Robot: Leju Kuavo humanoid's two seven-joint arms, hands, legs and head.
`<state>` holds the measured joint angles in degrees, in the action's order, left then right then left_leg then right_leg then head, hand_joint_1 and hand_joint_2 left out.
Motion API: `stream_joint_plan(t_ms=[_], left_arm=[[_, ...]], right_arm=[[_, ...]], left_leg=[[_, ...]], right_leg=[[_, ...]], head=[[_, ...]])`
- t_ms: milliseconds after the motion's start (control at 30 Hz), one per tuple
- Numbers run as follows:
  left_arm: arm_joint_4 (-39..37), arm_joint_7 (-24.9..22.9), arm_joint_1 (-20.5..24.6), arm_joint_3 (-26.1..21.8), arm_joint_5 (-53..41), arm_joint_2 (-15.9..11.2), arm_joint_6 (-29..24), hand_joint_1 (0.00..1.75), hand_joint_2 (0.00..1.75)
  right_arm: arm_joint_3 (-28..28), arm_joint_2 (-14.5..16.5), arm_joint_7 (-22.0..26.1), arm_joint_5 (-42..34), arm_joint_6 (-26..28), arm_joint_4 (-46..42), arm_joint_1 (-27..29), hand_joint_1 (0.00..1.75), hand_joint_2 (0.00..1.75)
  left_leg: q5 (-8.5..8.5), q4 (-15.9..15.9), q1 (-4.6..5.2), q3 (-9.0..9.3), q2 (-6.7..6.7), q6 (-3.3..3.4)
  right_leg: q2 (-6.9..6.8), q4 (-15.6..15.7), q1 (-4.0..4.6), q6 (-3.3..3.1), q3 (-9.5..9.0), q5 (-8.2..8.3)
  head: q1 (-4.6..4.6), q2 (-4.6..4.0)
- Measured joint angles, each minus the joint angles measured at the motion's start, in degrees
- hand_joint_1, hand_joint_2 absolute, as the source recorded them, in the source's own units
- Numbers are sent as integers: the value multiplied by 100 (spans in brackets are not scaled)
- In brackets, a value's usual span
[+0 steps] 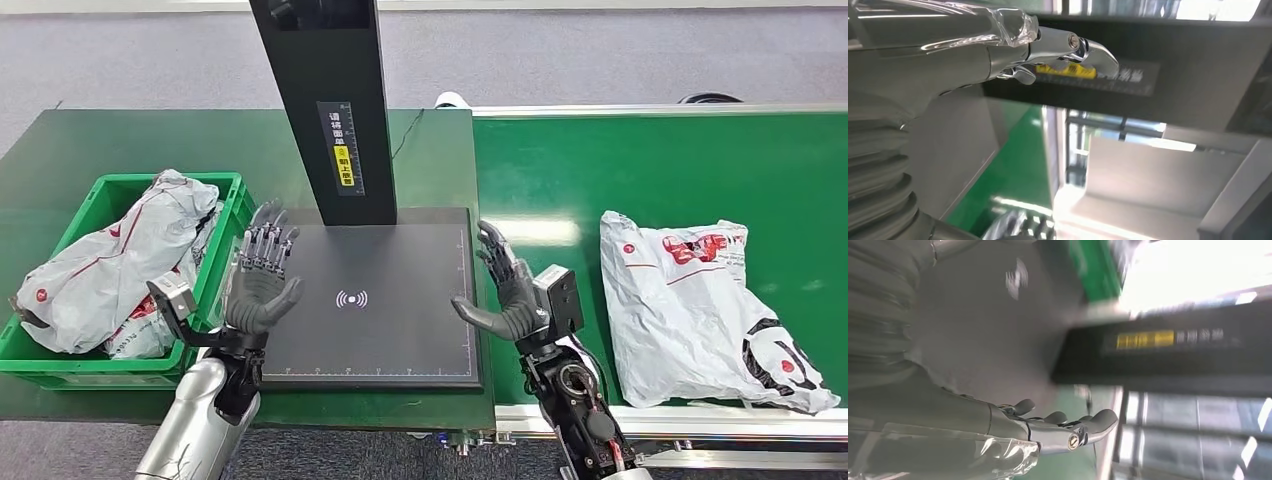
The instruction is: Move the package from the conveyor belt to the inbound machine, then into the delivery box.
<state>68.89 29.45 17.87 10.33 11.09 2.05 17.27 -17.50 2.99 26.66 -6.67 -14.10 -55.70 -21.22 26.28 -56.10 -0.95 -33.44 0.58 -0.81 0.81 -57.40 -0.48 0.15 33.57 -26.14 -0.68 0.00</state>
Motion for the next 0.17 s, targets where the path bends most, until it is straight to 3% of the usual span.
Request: stream_joint_plan(t_ms=[167], left_arm=[[-222, 63, -94, 75, -166, 51, 14, 0, 175]], right_arm=[[3, 46, 27, -317, -469, 196, 31, 0, 175]], left_leg=[[1, 0, 0, -2, 0, 0]], right_leg=[[0, 0, -1, 0, 1, 0]], head=[[1, 0]])
